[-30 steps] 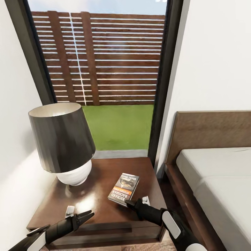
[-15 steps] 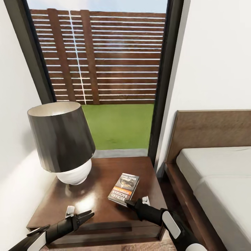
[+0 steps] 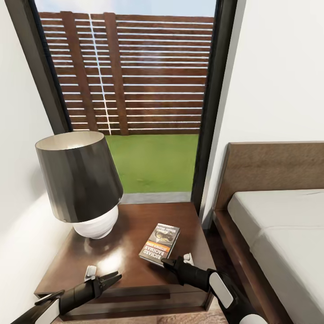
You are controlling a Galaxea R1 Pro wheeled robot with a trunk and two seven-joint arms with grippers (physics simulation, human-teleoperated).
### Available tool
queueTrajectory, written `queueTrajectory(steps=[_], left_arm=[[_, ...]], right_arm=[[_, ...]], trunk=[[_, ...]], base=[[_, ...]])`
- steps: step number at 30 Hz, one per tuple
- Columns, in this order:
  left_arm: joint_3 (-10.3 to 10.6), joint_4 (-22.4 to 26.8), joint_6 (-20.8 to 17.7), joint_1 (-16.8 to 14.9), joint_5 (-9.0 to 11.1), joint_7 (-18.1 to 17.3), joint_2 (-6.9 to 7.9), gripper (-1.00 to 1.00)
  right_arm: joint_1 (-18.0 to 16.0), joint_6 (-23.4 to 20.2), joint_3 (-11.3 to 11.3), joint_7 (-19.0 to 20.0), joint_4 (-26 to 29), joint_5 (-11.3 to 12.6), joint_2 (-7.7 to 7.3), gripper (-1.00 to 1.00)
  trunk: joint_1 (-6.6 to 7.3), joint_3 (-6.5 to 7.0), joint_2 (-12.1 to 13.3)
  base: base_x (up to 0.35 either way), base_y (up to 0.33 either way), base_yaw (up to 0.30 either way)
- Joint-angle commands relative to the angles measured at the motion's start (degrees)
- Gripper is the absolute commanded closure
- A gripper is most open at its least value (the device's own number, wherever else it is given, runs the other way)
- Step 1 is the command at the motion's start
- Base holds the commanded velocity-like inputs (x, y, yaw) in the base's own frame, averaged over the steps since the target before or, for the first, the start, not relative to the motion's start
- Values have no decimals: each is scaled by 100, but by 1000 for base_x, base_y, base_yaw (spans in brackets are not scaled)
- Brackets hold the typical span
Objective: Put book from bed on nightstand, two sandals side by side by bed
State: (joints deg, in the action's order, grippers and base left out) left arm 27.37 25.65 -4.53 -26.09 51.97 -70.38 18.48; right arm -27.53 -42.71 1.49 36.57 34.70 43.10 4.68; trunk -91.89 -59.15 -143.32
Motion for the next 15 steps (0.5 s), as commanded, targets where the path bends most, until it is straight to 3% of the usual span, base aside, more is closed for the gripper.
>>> queueTrajectory(steps=[1,8,9,15], left_arm=[[40,1,-48,-4,59,-11,6,-100],[40,1,-48,-4,59,-11,6,-100],[40,1,-48,-5,59,-11,6,-100],[40,1,-48,-4,59,-11,6,-100]], right_arm=[[-2,-29,1,-1,1,23,-1,100],[0,-34,1,-1,3,23,0,100],[-1,-32,1,-1,3,23,1,-100],[-4,-34,1,-1,2,23,0,-100]], trunk=[[1,-5,-2],[1,-5,-2],[1,-5,-2],[1,-5,-2]], base=[[0,0,0],[0,0,0],[0,0,0],[0,0,0]])
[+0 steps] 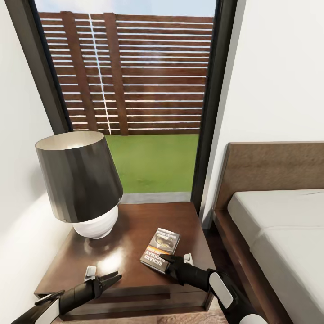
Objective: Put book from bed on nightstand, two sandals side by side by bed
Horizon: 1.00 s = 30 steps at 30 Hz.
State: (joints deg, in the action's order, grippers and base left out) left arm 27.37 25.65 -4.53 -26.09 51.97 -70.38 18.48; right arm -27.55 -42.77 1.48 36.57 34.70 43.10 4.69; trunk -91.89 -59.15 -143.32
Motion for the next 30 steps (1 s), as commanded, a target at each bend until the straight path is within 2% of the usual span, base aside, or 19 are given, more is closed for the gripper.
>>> queueTrajectory(steps=[1,30], left_arm=[[40,1,-48,-4,59,-11,6,-100],[40,1,-41,-10,59,-2,-10,-100]], right_arm=[[-2,-29,1,0,1,23,0,-100],[-2,-30,1,0,1,23,-3,-100]], trunk=[[1,-5,-2],[1,-5,-2]], base=[[0,0,0],[0,0,0]])
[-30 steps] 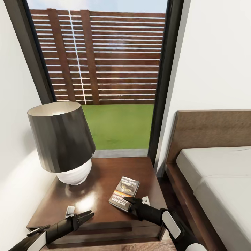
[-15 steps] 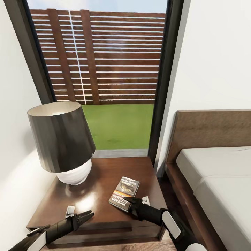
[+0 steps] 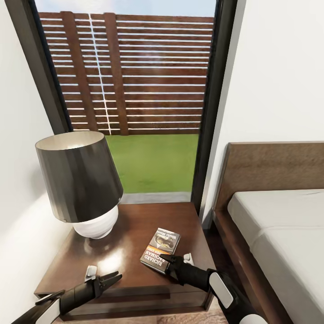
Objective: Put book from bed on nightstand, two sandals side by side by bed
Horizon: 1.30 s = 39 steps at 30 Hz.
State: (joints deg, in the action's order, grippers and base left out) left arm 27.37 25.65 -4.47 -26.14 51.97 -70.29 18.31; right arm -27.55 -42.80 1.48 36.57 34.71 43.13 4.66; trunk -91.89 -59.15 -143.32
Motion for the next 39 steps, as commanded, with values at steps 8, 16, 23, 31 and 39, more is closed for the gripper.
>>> queueTrajectory(steps=[8,16,23,31,39], left_arm=[[40,1,-49,0,59,-11,7,-100],[45,1,-46,0,56,-5,6,-100],[44,1,-46,-4,52,-2,5,-100],[46,-1,-46,1,54,5,5,-100],[49,-6,-44,-1,50,8,-21,-100]], right_arm=[[1,-22,1,0,1,20,-1,-100],[-2,-18,1,0,1,20,2,-100],[-2,-18,1,0,1,20,2,-100],[1,-18,1,0,1,20,2,-100],[-1,-18,1,0,1,20,2,-100]], trunk=[[1,-5,-2],[1,-5,-2],[1,-5,-2],[1,-5,-2],[1,-5,-2]], base=[[0,0,0],[-86,0,0],[-52,0,0],[-42,0,0],[-103,0,0]])
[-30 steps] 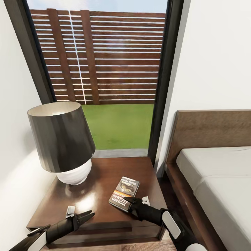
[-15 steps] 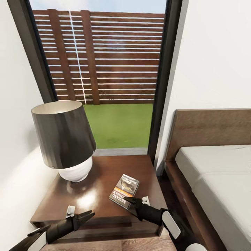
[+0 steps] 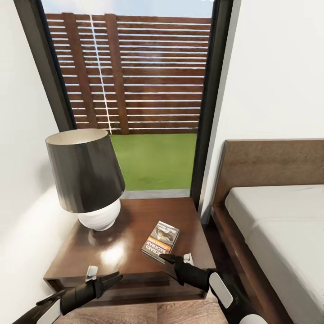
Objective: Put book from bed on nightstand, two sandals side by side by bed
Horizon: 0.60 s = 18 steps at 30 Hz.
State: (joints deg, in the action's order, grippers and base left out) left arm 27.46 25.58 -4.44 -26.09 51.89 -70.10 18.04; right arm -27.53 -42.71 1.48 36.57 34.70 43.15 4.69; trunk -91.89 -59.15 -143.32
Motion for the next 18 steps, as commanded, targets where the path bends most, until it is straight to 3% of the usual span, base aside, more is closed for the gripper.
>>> queueTrajectory(steps=[1,4,9,18], left_arm=[[40,4,-48,-5,59,-10,0,-100],[40,4,-47,-4,59,6,-13,-100],[40,8,-48,-4,59,327,-23,-100],[39,9,-25,-6,53,374,-55,-100]], right_arm=[[-1,-26,1,-1,1,18,0,-100],[0,-26,1,-1,1,18,2,-100],[-3,-26,1,-1,1,18,1,-100],[-4,-26,1,-1,1,18,3,-100]], trunk=[[1,-5,-2],[1,-5,-2],[1,-5,-2],[1,-5,-2]], base=[[-7,0,0],[-4,0,0],[0,0,0],[81,0,0]])
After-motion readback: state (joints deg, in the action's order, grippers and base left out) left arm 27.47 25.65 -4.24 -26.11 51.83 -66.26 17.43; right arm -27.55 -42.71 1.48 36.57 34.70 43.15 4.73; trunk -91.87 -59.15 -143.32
